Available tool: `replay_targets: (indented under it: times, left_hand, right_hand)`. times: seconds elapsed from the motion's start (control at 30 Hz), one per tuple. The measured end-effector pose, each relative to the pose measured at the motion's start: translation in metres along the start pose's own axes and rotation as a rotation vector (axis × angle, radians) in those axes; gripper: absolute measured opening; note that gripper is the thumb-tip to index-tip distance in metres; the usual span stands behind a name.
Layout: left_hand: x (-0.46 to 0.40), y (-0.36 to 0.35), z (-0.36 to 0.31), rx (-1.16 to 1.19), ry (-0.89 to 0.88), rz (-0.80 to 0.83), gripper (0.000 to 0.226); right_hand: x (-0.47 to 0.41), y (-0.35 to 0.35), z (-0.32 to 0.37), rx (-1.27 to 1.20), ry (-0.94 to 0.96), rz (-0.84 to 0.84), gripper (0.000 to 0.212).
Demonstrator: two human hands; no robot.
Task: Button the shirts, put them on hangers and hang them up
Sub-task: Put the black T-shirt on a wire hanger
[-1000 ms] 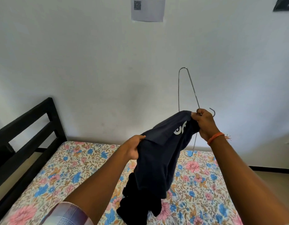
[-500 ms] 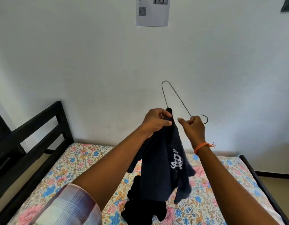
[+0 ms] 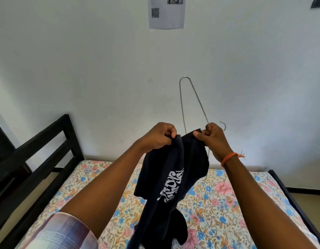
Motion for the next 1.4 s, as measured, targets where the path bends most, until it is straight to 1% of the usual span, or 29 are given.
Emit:
replay_targets:
  times: [0.03,0.1,0.13,0.17,0.23,0.27,0.3,0.37,0.4,0.43,0.47,0.53,0.57,0.6,0.63,0.67,0.7,0.77,0.83,0.87,0.93,1.0,1.1,1.17,1.23,1.3,1.33,1.37,1.4]
  left_hand:
    - [0.001,0.014,0.005,-0.036,0.007,-0.056,0.036]
    - [0.001,0.040,0.021,-0.230,0.039,-0.198,0.037]
    - [0.000,0.052,0.034,-0.358,0.094,-0.264,0.036]
    - [0.000,0.062,0.051,-0.476,0.186,-0.323,0.034]
    - [0.006,0.073,0.085,-0.618,0.376,-0.386,0.031]
    - [0.010,0.073,0.099,-0.613,0.426,-0.396,0.032]
    - [0.013,0.072,0.109,-0.550,0.441,-0.389,0.034]
    - [0.017,0.066,0.111,-0.287,0.373,-0.347,0.039]
    - [0.020,0.062,0.103,-0.155,0.314,-0.310,0.042]
    - [0.023,0.058,0.093,-0.048,0.263,-0.264,0.046]
    - [0.024,0.053,0.080,0.031,0.219,-0.216,0.050]
    - [0.028,0.041,0.053,0.120,0.143,-0.145,0.053]
    - [0.029,0.036,0.040,0.155,0.111,-0.113,0.051]
    - [0.029,0.030,0.030,0.200,0.084,-0.080,0.048]
    - [0.028,0.026,0.021,0.246,0.059,-0.052,0.046]
    - [0.028,0.023,0.013,0.282,0.038,-0.034,0.045]
    - [0.027,0.022,0.007,0.307,0.021,-0.025,0.046]
    - [0.025,0.024,0.003,0.358,0.002,-0.025,0.047]
    - [0.024,0.030,0.004,0.391,0.001,-0.062,0.047]
    - [0.024,0.035,0.006,0.410,0.003,-0.099,0.047]
    - [0.026,0.045,0.009,0.459,0.001,-0.161,0.047]
    - [0.030,0.052,0.010,0.476,-0.001,-0.182,0.047]
    - [0.035,0.055,0.007,0.474,0.004,-0.169,0.047]
    - [0.035,0.059,0.008,0.526,0.016,-0.191,0.047]
    - [0.034,0.062,0.009,0.560,0.037,-0.254,0.045]
    - [0.035,0.066,0.008,0.518,0.057,-0.354,0.038]
    - [0.037,0.068,0.007,0.491,0.062,-0.400,0.038]
    - [0.038,0.070,0.007,0.463,0.069,-0.434,0.039]
    - [0.039,0.072,0.008,0.439,0.077,-0.452,0.039]
  right_hand:
    - [-0.002,0.011,0.000,0.053,0.005,-0.048,0.045]
    - [-0.006,0.025,0.000,0.096,0.004,-0.108,0.045]
    - [-0.008,0.026,0.000,0.063,-0.010,-0.107,0.044]
    - [-0.011,0.023,0.002,0.020,-0.028,-0.089,0.042]
    - [-0.016,0.017,0.012,0.036,-0.021,-0.065,0.036]
    - [-0.020,0.021,0.019,0.129,0.009,-0.086,0.033]
    - [-0.023,0.028,0.027,0.284,0.038,-0.118,0.028]
    - [-0.024,0.052,0.042,0.667,0.055,-0.193,0.016]
    - [-0.022,0.064,0.045,0.811,0.029,-0.215,0.016]
    - [-0.021,0.072,0.044,0.891,-0.006,-0.223,0.023]
    - [-0.020,0.075,0.039,0.908,-0.034,-0.219,0.033]
    - [-0.020,0.065,0.028,0.824,-0.063,-0.194,0.049]
    - [-0.018,0.053,0.024,0.759,-0.081,-0.177,0.050]
    - [-0.016,0.038,0.017,0.671,-0.098,-0.150,0.046]
    - [-0.012,0.020,0.012,0.538,-0.113,-0.098,0.042]
    - [-0.006,-0.003,0.007,0.353,-0.128,-0.024,0.040]
    - [0.002,-0.026,0.005,0.148,-0.157,0.054,0.040]
    - [0.019,-0.065,0.005,-0.179,-0.219,0.175,0.042]
    - [0.034,-0.092,0.011,-0.391,-0.245,0.264,0.042]
    - [0.038,-0.100,0.012,-0.438,-0.245,0.301,0.041]
    - [0.042,-0.106,0.010,-0.408,-0.225,0.350,0.045]
    - [0.046,-0.108,0.004,-0.274,-0.202,0.378,0.052]
    - [0.048,-0.112,-0.003,-0.160,-0.160,0.341,0.060]
    - [0.049,-0.122,-0.005,-0.176,-0.138,0.275,0.063]
    - [0.050,-0.133,-0.004,-0.271,-0.134,0.184,0.068]
    - [0.050,-0.141,-0.002,-0.367,-0.128,0.114,0.075]
    - [0.049,-0.142,-0.001,-0.367,-0.114,0.099,0.077]
    - [0.047,-0.143,0.003,-0.342,-0.092,0.106,0.074]
    - [0.044,-0.143,0.005,-0.297,-0.067,0.118,0.068]
Point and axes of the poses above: each hand's wrist, its own x-axis away from the middle knuckle, its own y-axis out of the back of the hand, z = x × y, the point moved 10 cm from there along -x, towards the middle knuckle, and after that the axes turned 15 degrees about y, right-handed, at the moved point
